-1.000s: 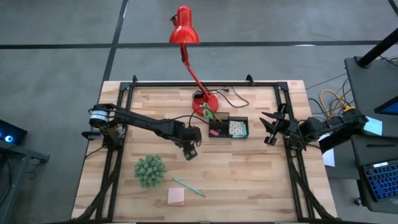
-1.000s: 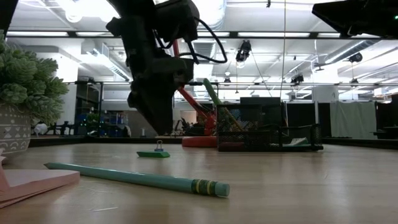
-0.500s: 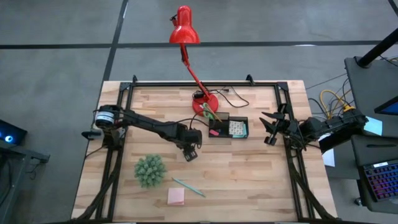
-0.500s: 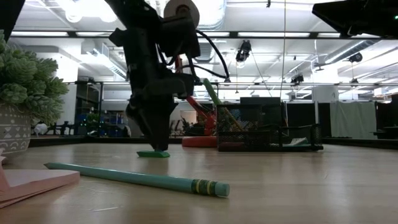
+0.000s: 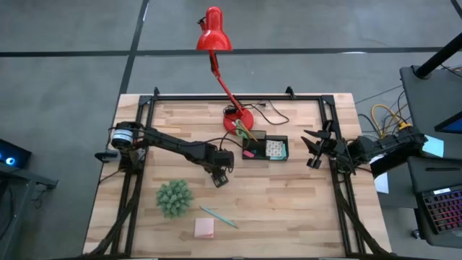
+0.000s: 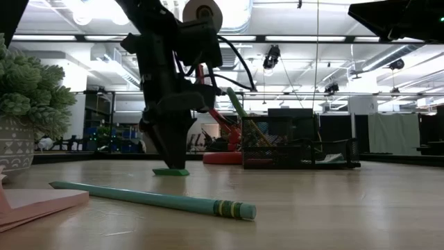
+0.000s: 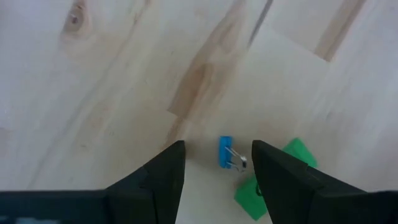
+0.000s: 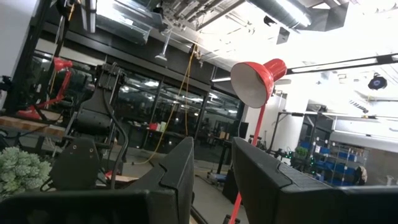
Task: Pick and place office supplies into organizer
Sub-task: Put the binder clip into the front left compartment of the desk organizer
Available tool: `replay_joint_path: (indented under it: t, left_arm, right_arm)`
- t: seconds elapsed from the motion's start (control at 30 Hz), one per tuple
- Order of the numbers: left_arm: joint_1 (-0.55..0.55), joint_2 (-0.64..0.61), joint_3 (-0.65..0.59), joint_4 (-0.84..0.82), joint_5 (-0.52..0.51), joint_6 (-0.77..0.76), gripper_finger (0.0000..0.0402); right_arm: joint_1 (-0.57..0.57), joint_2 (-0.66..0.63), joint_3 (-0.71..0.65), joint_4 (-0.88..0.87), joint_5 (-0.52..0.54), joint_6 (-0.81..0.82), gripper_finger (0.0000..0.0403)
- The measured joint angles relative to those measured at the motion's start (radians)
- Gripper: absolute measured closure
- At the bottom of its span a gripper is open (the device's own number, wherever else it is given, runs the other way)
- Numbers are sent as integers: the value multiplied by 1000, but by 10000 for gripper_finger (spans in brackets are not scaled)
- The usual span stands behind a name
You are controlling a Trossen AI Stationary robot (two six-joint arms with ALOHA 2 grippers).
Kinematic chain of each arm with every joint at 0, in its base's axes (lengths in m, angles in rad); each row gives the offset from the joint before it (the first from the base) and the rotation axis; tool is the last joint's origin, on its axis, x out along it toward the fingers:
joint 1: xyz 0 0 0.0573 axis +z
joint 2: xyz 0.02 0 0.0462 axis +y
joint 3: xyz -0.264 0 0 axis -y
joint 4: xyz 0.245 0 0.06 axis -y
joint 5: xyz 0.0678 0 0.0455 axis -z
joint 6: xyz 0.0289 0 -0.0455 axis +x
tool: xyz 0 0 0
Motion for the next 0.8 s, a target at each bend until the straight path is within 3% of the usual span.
replay_joint_path:
  t: [0.23, 0.8]
  left_arm:
    - [13, 0, -1, 0, -4, 0, 250]
    - [22, 0, -3, -15, 60, 2, 389]
  right_arm:
    - [0, 0, 0, 0, 0, 0, 303]
    - [0, 0, 0, 0, 0, -1, 303]
